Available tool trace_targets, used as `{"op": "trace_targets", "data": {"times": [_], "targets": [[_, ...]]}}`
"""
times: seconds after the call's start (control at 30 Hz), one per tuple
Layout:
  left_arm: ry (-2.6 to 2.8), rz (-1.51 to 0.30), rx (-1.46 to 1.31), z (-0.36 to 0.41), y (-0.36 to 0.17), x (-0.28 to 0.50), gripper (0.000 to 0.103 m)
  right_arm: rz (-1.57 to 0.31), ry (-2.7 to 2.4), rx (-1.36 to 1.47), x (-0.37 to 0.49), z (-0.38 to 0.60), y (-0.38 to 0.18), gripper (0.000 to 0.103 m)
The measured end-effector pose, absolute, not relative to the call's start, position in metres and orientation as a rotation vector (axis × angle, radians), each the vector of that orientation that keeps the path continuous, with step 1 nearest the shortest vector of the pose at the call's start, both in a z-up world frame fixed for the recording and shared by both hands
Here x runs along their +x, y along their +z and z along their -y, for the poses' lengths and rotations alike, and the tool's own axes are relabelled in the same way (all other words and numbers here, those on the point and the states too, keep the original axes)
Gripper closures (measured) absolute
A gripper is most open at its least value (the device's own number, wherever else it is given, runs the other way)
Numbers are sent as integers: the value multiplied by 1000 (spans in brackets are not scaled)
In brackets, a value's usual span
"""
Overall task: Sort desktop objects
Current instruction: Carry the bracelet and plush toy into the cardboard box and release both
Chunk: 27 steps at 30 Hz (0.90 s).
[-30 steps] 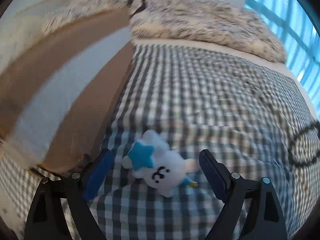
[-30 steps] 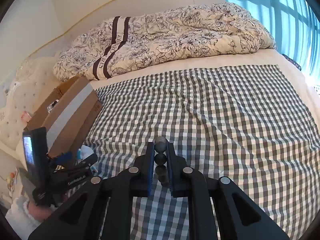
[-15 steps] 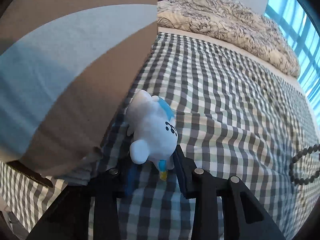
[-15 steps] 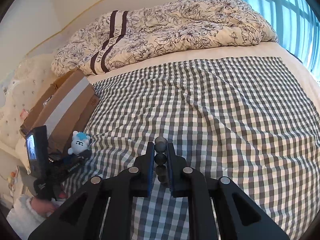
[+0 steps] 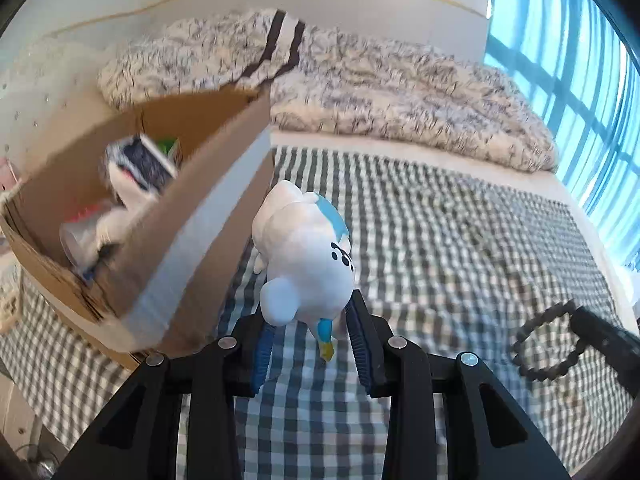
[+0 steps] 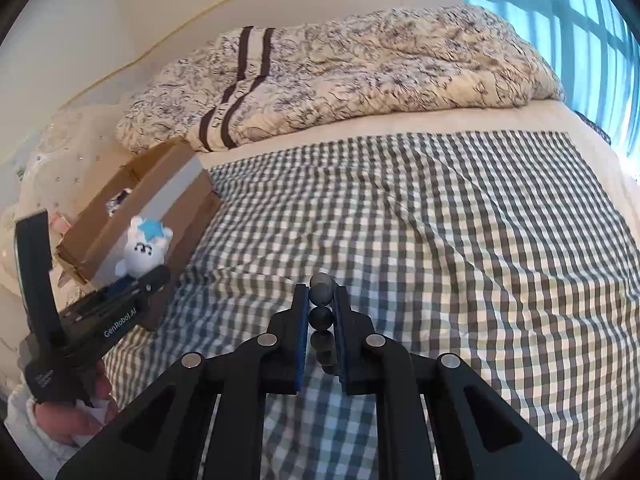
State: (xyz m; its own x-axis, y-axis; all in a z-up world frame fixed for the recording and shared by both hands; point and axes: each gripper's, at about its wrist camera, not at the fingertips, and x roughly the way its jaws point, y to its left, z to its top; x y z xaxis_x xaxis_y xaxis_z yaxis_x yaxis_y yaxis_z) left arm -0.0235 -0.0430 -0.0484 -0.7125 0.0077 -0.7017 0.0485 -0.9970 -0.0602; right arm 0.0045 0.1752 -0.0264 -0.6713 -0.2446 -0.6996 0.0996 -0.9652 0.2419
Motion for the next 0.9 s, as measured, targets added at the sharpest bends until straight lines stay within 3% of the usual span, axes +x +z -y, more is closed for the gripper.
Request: {"op": "trace_targets", "data": {"times": [0.4,0.9], "targets": [[-2912,-128,1080,70,8,-30,68,199,-2684,1074,-2,-128,17,92],[-2803,-163,943,178,51,-47,68,77,-2497,916,-68,13,69,92]]}}
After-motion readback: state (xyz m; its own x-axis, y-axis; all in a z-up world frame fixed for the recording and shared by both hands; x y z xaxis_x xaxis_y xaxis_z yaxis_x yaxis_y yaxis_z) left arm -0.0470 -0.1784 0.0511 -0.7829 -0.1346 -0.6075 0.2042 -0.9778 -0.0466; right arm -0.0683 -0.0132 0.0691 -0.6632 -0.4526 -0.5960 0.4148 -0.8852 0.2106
